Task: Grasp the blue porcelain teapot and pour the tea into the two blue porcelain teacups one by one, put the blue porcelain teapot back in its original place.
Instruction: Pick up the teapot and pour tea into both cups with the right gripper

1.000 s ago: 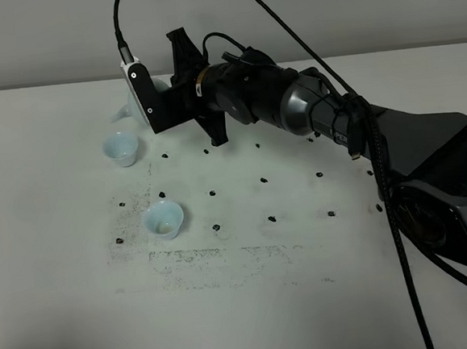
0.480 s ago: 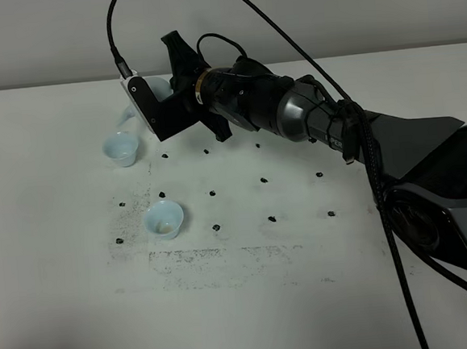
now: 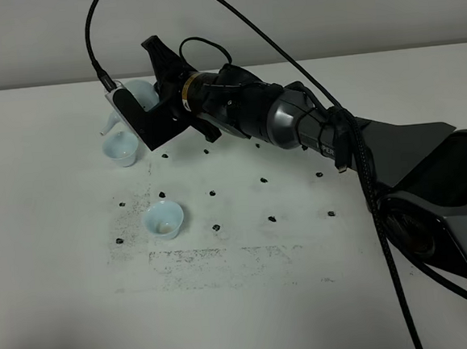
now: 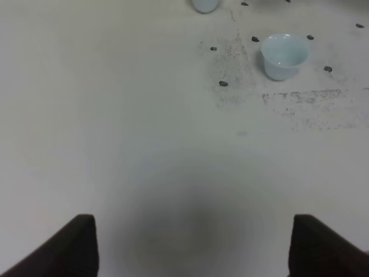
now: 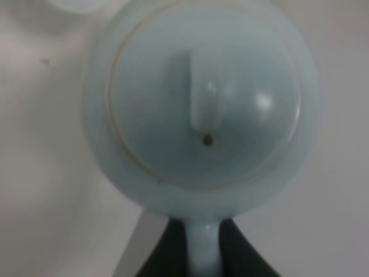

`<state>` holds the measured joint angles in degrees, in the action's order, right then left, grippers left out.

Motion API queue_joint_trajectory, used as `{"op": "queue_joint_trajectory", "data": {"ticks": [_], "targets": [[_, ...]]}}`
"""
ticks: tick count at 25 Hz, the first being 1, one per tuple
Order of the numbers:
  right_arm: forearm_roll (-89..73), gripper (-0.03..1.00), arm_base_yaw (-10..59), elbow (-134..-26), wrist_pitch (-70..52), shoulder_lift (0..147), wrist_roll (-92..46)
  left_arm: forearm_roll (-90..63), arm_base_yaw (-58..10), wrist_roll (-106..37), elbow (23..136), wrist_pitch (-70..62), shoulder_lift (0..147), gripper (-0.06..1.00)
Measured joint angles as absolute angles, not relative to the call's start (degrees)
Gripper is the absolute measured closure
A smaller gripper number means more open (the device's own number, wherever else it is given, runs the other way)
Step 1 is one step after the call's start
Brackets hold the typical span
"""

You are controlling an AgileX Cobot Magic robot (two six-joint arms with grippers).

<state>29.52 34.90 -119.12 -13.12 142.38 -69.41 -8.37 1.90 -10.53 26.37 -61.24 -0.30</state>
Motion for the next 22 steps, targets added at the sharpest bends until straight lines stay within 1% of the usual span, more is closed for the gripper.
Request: {"op": "queue_joint_trajectory", "data": {"ticks": [7, 22], "targets": [[29.8, 0.92, 34.9, -119.1, -10.4, 143.0, -71.5, -8.4, 1.9, -10.5, 26.4, -61.2, -0.3, 0.29], [32.8, 0.93, 34.6, -119.1, -9.4, 144.6, -73.1, -8.4, 1.9, -10.5, 26.4, -61.2, -0.3, 0.29]]}}
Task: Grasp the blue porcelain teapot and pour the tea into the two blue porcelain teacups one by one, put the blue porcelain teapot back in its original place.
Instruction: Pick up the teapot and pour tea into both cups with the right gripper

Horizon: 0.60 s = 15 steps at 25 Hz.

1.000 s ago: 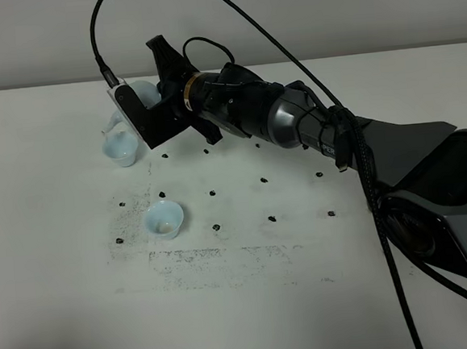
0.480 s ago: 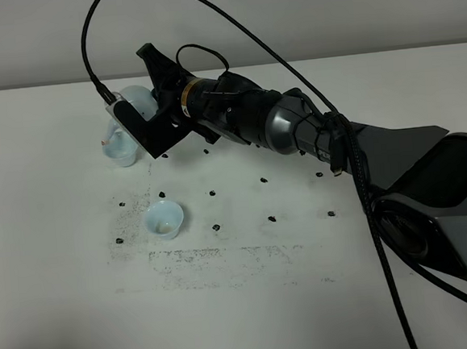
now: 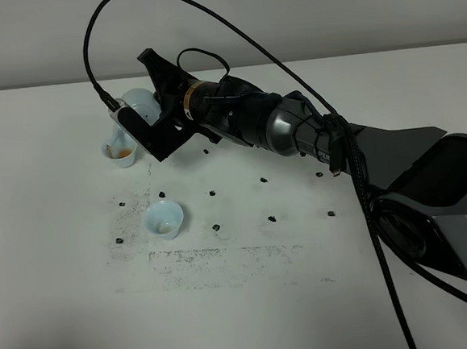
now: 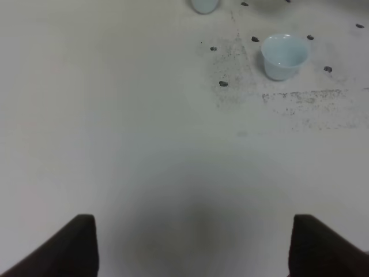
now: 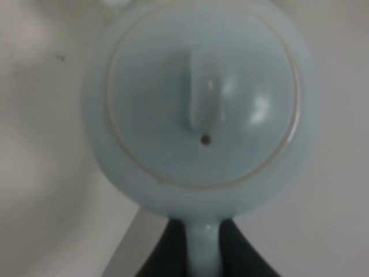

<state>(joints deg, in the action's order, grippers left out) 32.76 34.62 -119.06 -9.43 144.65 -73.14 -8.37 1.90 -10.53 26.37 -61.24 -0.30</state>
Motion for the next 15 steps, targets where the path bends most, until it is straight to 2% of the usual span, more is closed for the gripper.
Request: {"op": "queue_joint_trajectory", "data": {"ticks": [15], "targets": [[34.2, 0.93, 34.6, -119.1, -7.4, 144.6, -73.1, -8.4, 1.9, -10.5, 26.4, -61.2, -0.3, 0.29]]}}
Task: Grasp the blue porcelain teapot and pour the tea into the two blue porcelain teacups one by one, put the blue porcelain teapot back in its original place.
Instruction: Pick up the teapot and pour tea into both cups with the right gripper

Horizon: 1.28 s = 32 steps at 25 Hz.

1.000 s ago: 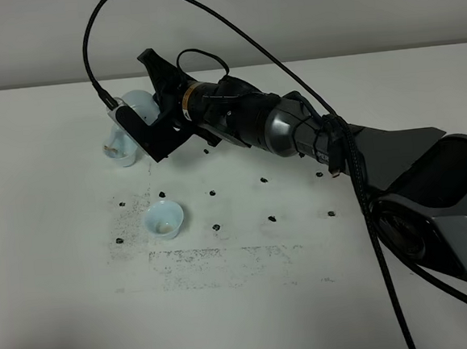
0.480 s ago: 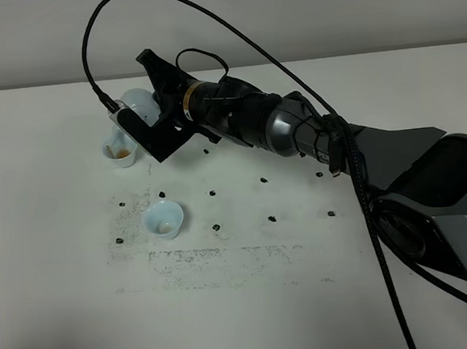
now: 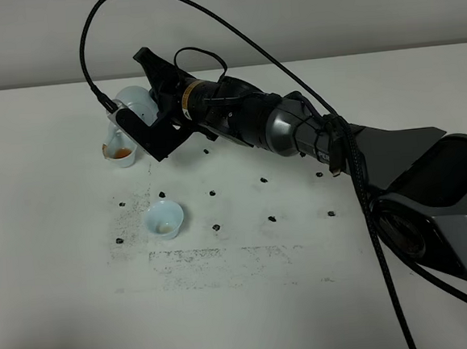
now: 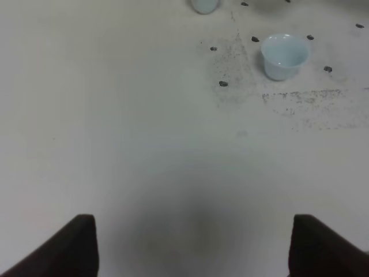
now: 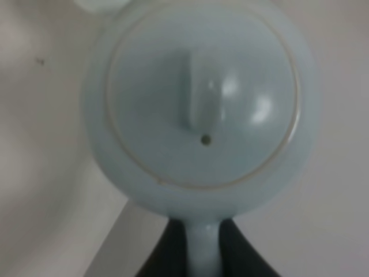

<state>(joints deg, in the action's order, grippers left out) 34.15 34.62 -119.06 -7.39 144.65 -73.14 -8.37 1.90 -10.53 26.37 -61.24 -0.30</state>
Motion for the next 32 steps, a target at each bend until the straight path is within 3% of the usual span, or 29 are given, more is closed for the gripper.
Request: {"op": "queue_joint_trajectory", "data": {"ticks": [32], "targets": [[35.2, 0.93, 33.1, -119.1, -7.1, 144.6, -73.2, -8.4, 1.9, -10.5, 26.4, -61.2, -0.3, 0.29]]}}
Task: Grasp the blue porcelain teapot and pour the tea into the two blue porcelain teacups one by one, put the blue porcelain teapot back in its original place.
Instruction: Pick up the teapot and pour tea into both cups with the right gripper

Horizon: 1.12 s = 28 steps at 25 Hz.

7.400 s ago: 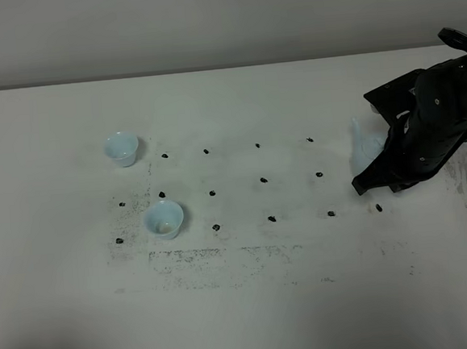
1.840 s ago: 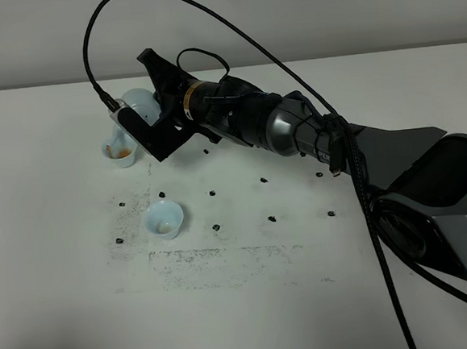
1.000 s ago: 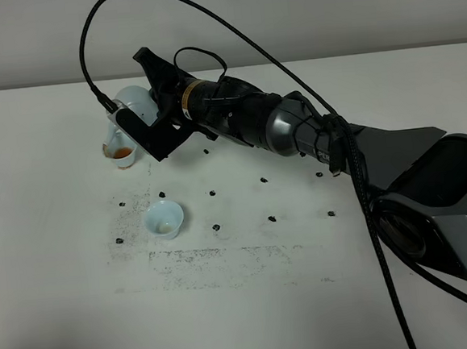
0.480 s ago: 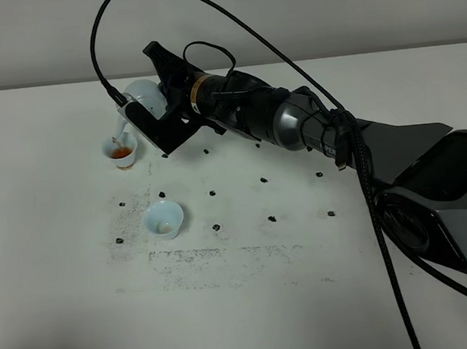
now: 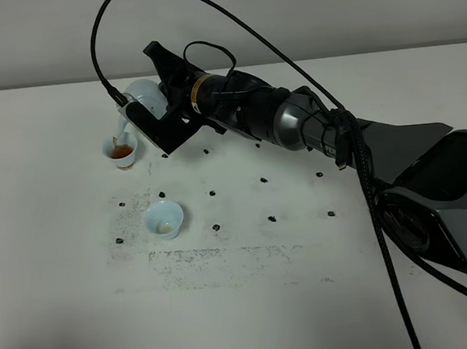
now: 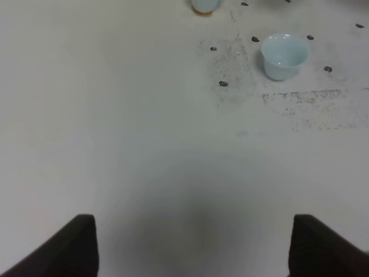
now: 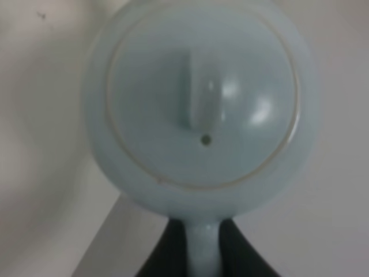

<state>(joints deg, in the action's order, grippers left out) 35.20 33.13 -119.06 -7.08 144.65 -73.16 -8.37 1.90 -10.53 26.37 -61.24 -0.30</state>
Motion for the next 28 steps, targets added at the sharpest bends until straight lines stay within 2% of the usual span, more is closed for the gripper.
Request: {"op": "queue_joint_trajectory", "data": {"ticks": [28], "targets": [[35.8, 0.93, 33.1, -119.1, -6.9, 144.6, -73.5, -8.4, 1.9, -10.5, 26.4, -61.2, -0.3, 0.29]]}}
